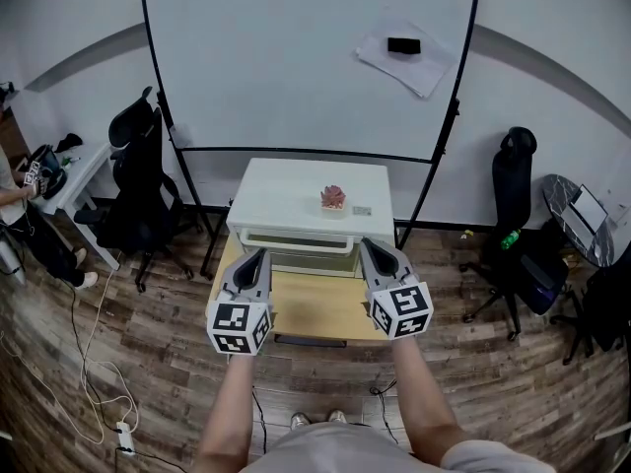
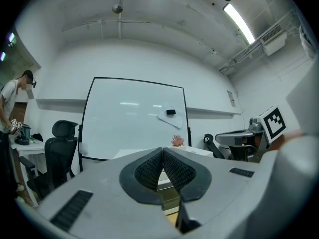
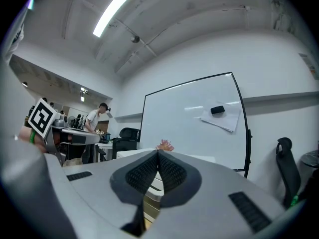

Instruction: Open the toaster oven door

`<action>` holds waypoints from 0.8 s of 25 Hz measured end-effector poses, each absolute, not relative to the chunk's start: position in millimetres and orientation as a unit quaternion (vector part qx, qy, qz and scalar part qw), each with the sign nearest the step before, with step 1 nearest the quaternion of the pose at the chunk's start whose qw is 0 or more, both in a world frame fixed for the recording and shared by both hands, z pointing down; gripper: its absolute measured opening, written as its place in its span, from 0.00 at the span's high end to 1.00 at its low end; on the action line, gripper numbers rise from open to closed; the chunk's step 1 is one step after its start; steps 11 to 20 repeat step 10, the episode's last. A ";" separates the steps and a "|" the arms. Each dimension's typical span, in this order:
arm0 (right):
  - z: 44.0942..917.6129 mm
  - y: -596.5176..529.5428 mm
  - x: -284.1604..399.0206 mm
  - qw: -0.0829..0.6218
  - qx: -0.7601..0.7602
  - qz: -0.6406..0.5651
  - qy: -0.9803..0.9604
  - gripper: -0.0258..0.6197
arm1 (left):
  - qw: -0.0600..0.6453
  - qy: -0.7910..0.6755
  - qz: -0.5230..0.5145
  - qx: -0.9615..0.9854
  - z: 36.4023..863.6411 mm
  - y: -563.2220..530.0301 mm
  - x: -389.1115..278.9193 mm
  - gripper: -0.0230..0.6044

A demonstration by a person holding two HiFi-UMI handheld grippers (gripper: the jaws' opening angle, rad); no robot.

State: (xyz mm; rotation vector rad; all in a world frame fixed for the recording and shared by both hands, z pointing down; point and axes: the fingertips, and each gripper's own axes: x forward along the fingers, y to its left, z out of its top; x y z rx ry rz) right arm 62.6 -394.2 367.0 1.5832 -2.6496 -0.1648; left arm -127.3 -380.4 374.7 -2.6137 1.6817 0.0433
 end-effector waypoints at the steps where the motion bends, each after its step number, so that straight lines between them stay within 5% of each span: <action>1: 366.8 -394.2 62.2 0.025 0.511 -0.054 -0.857 0.96 | 0.017 0.541 0.014 -0.841 374.6 -380.6 -127.5 0.94; 20: 366.2 -393.8 61.6 0.024 0.509 -0.055 -0.859 0.96 | 0.018 0.543 0.016 -0.839 372.6 -380.8 -127.8 0.94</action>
